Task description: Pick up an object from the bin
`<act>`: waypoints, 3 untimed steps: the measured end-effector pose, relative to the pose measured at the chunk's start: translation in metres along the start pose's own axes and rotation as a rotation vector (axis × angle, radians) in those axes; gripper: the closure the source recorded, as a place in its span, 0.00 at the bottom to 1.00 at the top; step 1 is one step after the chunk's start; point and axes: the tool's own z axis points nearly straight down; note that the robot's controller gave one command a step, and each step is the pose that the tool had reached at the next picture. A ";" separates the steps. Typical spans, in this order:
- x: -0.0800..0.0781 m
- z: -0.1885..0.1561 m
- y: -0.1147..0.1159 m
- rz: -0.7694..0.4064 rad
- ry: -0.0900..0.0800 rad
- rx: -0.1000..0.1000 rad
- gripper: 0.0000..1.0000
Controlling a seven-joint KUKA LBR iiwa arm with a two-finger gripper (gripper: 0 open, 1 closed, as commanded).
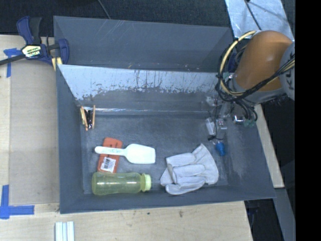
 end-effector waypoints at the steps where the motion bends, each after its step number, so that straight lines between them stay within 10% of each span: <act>1: 0.000 0.000 0.000 0.000 0.000 0.000 0.00; 3: 0.000 0.000 0.000 -0.001 0.000 0.000 0.00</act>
Offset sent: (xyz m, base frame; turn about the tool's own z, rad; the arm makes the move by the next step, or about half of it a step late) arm 0.0000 0.0000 0.0000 0.0000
